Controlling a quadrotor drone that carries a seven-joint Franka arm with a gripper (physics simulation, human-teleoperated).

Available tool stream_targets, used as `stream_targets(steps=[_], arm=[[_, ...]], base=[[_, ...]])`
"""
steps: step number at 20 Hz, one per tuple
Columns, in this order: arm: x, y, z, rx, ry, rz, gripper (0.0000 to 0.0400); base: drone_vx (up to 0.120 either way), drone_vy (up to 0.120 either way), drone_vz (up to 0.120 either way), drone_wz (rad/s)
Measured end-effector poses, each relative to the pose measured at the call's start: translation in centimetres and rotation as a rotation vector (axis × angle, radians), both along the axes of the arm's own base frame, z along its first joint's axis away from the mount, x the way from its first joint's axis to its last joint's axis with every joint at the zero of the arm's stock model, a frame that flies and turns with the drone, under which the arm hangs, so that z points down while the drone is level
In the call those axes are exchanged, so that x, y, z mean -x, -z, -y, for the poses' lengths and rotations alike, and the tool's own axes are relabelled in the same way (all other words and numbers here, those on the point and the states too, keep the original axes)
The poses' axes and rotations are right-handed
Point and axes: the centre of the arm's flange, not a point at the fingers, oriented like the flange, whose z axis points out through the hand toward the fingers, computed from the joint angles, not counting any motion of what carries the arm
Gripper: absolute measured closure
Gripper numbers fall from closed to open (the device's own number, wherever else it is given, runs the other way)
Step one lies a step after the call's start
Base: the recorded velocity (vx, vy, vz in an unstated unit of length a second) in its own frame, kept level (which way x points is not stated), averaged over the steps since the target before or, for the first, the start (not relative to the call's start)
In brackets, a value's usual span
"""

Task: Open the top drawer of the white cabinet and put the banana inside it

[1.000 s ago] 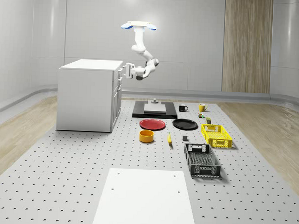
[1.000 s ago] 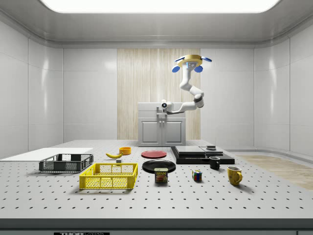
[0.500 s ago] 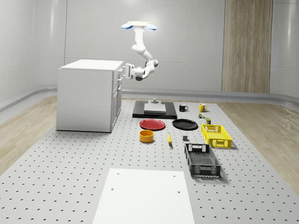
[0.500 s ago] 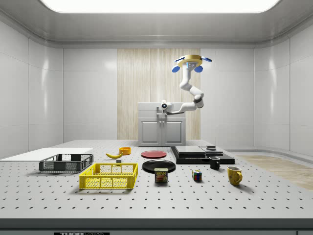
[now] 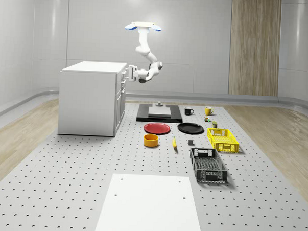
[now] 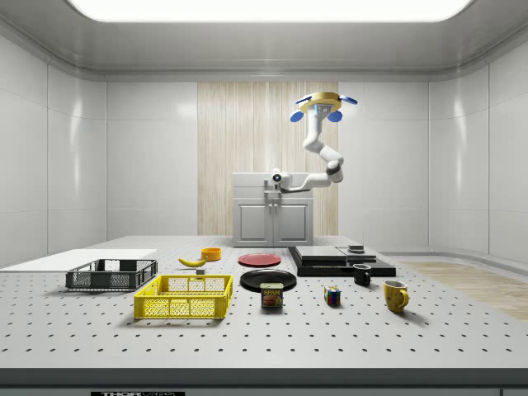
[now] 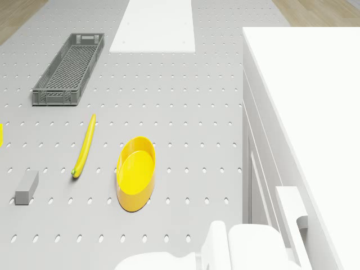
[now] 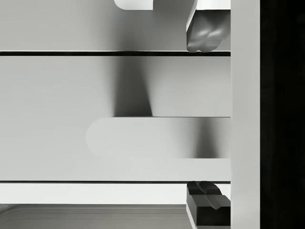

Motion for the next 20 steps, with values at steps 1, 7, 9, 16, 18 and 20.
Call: stream_targets(steps=[1,7,9,16,18,20], arm=[[-0.1,0.0,-0.1,0.0,0.0,0.0,0.0],[-0.5,0.1,-0.4,0.0,0.0,0.0,0.0023],[-0.5,0.1,-0.4,0.0,0.0,0.0,0.013],[-0.1,-1.2,-0.2,0.047,-0.001,-0.066,0.0111],[0.0,-1.4,0.0,0.062,0.001,-0.052,0.0108],[-0.2,-0.8,0.2,0.051,0.0,-0.04,0.015]], base=[[0.0,0.0,0.0,0.0],[0.0,0.0,0.0,0.0],[0.0,0.0,0.0,0.0],[0.0,0.0,0.0,0.0],[0.0,0.0,0.0,0.0],[0.0,0.0,0.0,0.0]])
